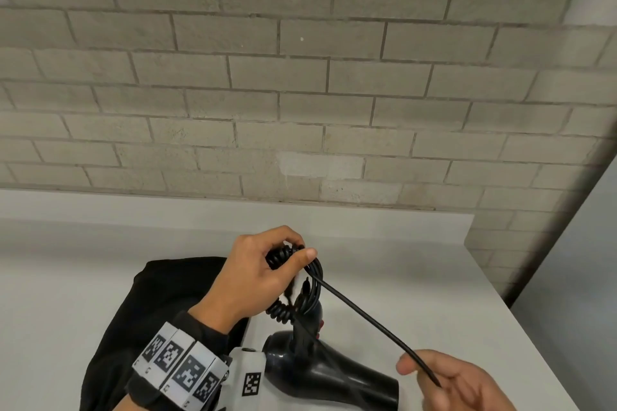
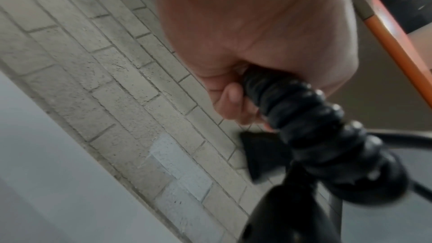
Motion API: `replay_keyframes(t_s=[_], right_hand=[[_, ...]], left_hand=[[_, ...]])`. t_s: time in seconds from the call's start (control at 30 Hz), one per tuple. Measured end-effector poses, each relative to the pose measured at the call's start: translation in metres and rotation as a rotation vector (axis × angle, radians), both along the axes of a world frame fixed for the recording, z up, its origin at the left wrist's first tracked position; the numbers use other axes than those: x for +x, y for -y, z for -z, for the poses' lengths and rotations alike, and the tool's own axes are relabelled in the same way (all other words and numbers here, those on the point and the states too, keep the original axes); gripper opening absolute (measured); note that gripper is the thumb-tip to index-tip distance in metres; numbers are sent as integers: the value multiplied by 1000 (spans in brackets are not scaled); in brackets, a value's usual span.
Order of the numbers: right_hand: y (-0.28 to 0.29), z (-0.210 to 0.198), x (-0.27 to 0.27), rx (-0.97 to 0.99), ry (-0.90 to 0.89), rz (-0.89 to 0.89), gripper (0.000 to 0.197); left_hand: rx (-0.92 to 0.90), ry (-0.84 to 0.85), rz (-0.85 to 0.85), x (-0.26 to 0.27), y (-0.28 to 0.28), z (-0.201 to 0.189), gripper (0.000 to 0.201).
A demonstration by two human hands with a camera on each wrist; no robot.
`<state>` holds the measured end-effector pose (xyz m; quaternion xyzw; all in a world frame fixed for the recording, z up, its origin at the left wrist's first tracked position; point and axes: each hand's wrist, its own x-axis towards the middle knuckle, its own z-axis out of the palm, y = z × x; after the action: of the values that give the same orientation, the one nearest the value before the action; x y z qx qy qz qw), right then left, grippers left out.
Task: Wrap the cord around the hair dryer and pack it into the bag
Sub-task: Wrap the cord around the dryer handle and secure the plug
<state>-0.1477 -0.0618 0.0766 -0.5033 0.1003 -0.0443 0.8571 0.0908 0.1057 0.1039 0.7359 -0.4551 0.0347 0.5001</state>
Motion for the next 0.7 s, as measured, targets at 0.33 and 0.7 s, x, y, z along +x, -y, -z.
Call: replay_keyframes(t_s=[0.33,0.7], right_hand=[[2,6,8,-226,-185,289,84],[-18,32,22,-1003,-263,793,42]], left_hand=[[-20,37,-47,-9,7,8,18],[-98,-88,-100,-21,11,7,15]])
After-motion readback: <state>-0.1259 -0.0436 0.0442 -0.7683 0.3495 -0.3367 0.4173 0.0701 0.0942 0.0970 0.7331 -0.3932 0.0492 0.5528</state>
